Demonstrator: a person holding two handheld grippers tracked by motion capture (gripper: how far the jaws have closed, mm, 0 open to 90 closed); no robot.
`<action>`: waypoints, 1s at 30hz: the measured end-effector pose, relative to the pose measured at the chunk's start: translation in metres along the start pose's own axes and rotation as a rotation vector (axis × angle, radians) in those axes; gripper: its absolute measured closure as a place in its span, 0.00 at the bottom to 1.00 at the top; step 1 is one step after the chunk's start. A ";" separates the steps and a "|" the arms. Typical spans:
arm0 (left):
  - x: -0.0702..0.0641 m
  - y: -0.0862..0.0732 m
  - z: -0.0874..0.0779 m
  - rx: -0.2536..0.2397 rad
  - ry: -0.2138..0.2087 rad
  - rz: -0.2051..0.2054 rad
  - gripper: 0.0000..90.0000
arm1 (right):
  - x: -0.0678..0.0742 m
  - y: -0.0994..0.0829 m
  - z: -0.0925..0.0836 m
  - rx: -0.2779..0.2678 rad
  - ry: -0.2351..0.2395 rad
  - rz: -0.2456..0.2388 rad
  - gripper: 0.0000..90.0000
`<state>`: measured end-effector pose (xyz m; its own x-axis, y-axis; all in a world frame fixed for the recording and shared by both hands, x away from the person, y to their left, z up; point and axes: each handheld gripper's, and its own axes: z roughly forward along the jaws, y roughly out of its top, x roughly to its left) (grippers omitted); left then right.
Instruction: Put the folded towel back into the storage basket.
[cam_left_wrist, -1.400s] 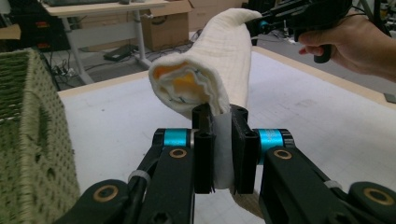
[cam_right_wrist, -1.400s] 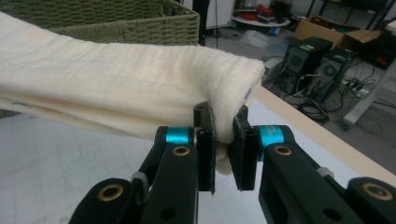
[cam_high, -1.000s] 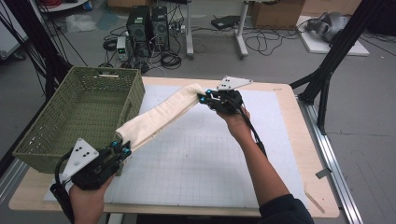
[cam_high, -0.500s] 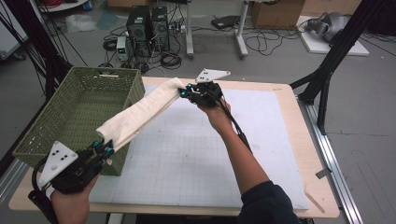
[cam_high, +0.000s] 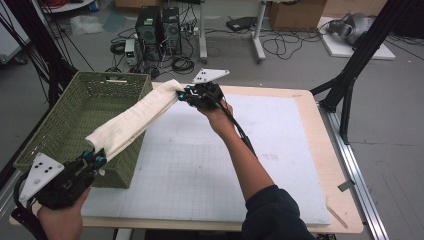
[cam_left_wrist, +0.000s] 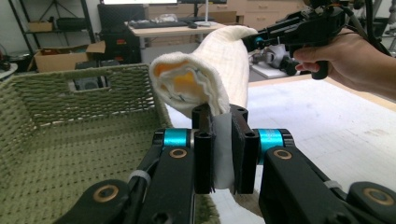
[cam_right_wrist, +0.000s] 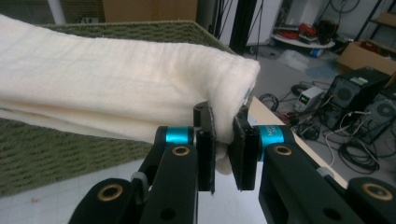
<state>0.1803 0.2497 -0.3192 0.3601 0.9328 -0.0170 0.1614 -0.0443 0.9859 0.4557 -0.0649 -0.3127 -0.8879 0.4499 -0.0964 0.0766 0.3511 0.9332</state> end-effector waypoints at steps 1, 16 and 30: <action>0.001 0.000 -0.001 -0.001 0.004 0.001 0.91 | 0.000 0.002 0.002 -0.003 0.002 -0.001 0.91; 0.018 -0.001 -0.016 -0.019 0.059 -0.020 0.91 | 0.010 0.024 0.042 0.010 0.035 -0.018 0.91; 0.035 -0.003 -0.024 -0.025 0.102 -0.043 0.91 | 0.018 0.043 0.074 0.012 0.052 -0.035 0.91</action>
<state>0.1706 0.2905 -0.3189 0.2577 0.9653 -0.0431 0.1514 0.0038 0.9885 0.4767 0.0187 -0.2993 -0.9125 0.3938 -0.1106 0.0501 0.3759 0.9253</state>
